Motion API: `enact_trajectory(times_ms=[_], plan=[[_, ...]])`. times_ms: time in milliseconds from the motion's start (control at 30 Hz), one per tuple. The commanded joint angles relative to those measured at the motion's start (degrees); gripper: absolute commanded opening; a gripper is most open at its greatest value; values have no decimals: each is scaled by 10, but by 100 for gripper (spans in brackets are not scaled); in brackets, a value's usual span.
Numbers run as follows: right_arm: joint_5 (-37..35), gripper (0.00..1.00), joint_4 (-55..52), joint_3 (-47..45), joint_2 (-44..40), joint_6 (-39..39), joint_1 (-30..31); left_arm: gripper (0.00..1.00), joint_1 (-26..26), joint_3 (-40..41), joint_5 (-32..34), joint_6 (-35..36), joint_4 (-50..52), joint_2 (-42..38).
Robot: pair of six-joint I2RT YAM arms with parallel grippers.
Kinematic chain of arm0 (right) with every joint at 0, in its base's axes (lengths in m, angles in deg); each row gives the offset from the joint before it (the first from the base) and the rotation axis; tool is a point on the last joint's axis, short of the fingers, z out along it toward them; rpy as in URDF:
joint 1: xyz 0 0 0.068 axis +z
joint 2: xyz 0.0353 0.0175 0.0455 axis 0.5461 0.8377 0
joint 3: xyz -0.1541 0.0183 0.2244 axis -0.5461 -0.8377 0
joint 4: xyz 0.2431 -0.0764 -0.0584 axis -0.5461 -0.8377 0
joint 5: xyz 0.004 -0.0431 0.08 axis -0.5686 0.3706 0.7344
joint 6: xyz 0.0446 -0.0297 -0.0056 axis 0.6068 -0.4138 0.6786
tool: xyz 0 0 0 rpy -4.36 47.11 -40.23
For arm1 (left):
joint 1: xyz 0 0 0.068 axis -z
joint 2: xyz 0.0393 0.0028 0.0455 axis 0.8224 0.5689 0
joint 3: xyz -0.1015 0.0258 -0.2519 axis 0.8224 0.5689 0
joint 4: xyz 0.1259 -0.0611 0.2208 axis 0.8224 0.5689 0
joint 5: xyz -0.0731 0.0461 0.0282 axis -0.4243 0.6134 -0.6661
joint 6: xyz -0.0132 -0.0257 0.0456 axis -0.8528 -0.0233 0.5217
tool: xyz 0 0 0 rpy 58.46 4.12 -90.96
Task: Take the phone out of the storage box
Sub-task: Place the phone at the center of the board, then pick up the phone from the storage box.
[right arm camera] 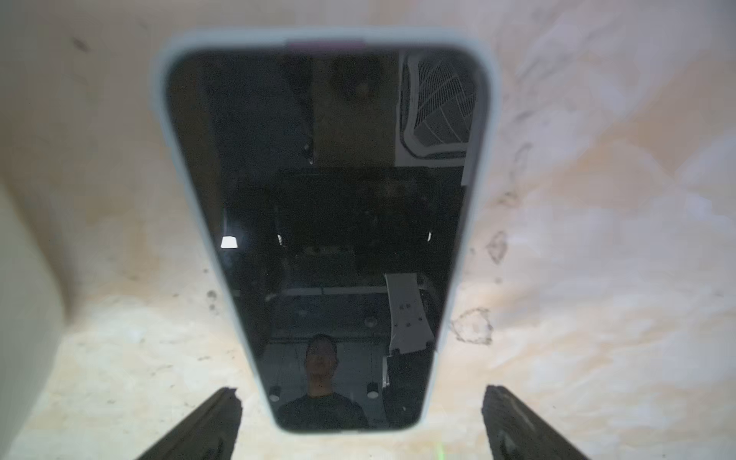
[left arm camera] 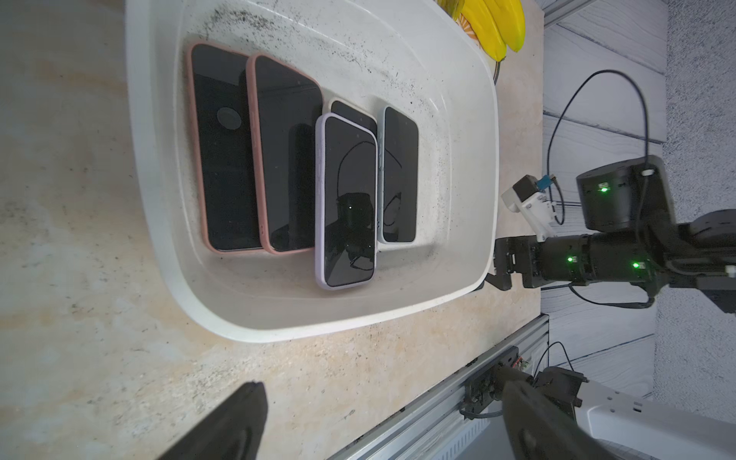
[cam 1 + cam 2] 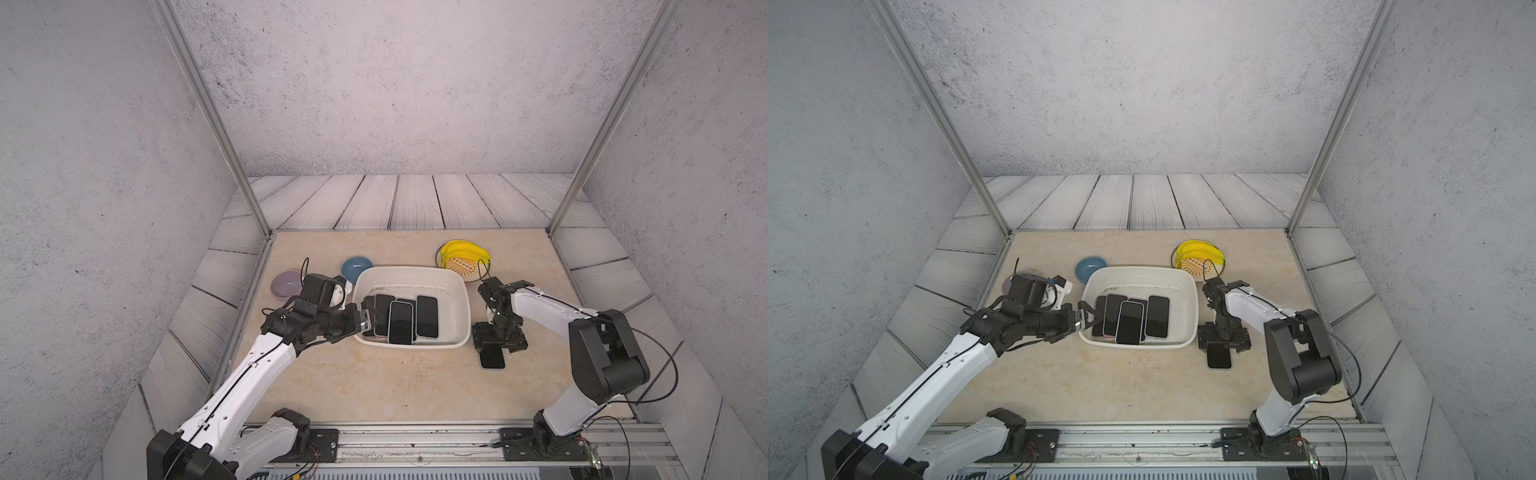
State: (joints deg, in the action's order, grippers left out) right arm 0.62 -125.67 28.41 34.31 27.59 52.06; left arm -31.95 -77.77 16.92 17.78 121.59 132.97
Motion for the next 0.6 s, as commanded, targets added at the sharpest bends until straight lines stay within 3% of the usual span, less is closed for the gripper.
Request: enact_trajectory(times_ms=[0,100,233,300,567], plan=[[-34,100,-63,61,-56,15,1,99,3,-6,7,16,11,0],[-24,99,-94,129,-93,28,2,98,3,-6,9,19,12,1],[85,100,-74,187,-95,51,4,98,3,-5,13,23,15,0],[119,99,-64,204,-77,67,14,99,3,-7,16,25,20,-4],[137,100,-47,263,37,71,81,99,3,-15,32,43,56,-25]])
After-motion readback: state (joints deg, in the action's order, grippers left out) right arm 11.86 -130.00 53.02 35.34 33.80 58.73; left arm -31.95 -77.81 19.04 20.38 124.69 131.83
